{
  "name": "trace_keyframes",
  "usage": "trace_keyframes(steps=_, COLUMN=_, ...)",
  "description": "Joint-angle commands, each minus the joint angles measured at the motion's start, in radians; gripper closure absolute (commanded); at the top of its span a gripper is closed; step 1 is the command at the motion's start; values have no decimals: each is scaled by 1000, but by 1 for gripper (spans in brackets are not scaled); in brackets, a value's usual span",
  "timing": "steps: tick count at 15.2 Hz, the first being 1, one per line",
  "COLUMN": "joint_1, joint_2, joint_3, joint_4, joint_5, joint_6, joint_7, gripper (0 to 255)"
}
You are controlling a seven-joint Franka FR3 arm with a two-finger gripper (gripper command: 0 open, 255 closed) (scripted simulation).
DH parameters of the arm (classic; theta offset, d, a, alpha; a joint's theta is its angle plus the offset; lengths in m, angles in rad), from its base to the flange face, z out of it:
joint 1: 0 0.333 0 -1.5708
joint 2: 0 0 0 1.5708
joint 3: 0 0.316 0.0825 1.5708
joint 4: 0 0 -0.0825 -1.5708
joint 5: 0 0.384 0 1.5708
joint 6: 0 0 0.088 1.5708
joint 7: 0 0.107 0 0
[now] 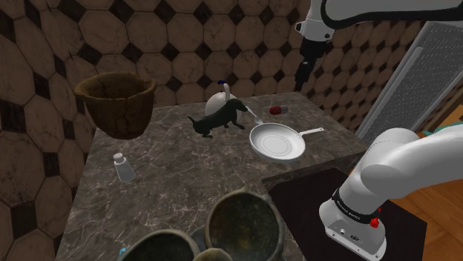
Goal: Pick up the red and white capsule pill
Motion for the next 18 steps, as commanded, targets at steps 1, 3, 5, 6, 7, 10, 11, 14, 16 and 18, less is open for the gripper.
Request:
trace_keyframes(steps=1, joint_1=0, joint_2=32, joint_3=-42, joint_4=-24, joint_5=-20, joint_6=62, joint_7=-63, gripper=0)
trace_keyframes(steps=3, joint_1=2, joint_2=79, joint_3=-84, joint_4=-32, joint_5=-36, joint_6=120, joint_7=-124, gripper=0)
trace_keyframes(steps=5, joint_1=5, joint_2=132, joint_3=-126, joint_4=-32, joint_5=-48, joint_6=177, joint_7=-186, gripper=0)
trace_keyframes(steps=6, joint_1=7, joint_2=161, joint_3=-147, joint_4=-30, joint_5=-52, joint_6=206, joint_7=-218, gripper=0)
trace_keyframes(steps=7, joint_1=10, joint_2=191, joint_3=-167, joint_4=-26, joint_5=-54, joint_6=234, joint_7=-249, gripper=0)
trace_keyframes(steps=10, joint_1=21, joint_2=292, joint_3=-228, joint_4=-5, joint_5=-50, joint_6=317, joint_7=-348, gripper=0)
trace_keyframes(steps=11, joint_1=25, joint_2=328, joint_3=-247, joint_4=5, joint_5=-45, joint_6=344, joint_7=-383, gripper=0)
trace_keyframes(steps=14, joint_1=42, joint_2=444, joint_3=-303, joint_4=45, joint_5=-13, joint_6=419, joint_7=-491, gripper=0)
trace_keyframes(steps=16, joint_1=52, joint_2=527, joint_3=-335, joint_4=79, joint_5=22, joint_6=464, joint_7=-570, gripper=0)
trace_keyframes(steps=18, joint_1=59, joint_2=614, joint_3=-361, joint_4=119, joint_5=69, joint_6=503, joint_7=-654, gripper=0)
